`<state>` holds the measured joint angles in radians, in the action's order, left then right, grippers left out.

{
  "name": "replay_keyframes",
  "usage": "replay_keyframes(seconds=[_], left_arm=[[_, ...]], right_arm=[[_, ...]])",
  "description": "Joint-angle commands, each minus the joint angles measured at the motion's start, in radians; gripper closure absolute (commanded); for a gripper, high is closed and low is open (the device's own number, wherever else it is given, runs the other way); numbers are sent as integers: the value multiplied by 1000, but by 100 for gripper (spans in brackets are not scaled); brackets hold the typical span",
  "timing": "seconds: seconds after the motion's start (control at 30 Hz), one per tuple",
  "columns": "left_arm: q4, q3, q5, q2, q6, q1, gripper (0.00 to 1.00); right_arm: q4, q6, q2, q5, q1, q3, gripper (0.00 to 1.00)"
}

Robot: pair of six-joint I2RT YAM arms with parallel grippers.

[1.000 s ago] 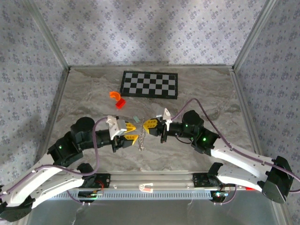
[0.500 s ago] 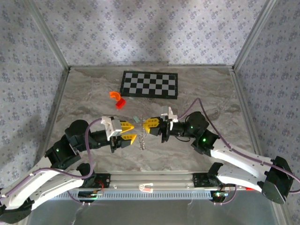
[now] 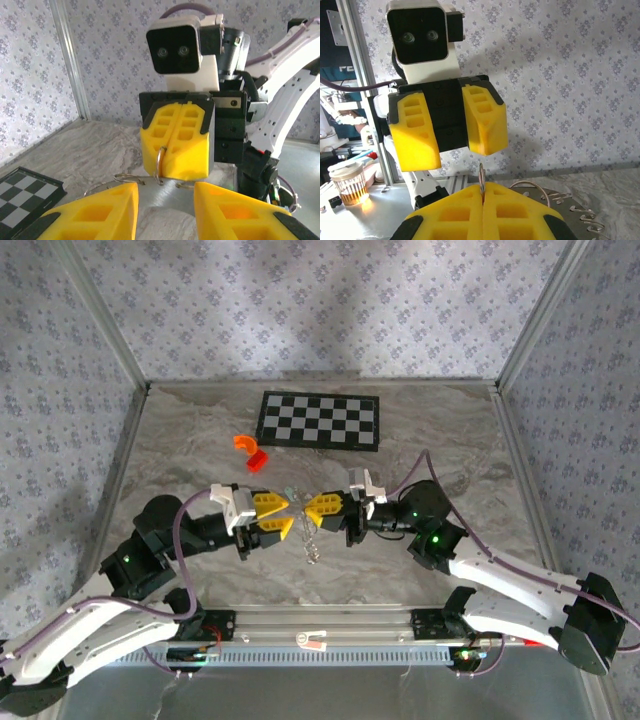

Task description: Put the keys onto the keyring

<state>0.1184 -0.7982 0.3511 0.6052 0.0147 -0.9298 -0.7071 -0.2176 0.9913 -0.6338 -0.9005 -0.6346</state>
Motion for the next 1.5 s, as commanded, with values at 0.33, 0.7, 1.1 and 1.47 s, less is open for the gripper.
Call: replay_keyframes(seconds=[0.33,0.7,1.1,1.47], left_arm=[[-112,1,28,37,-23,-4,71],[-142,12,37,53,-40,-4,76],[-169,19,61,56,-67,-4,88],[-181,12,83,72,-80,-5,94]], right_arm=[[-89,-16,-1,-24,-12,-1,100],[-125,-29,11,-29,-20,3,100],[-136,-23,4,-19,-35,14,100],[-107,1,3,-21,-43,6,100]])
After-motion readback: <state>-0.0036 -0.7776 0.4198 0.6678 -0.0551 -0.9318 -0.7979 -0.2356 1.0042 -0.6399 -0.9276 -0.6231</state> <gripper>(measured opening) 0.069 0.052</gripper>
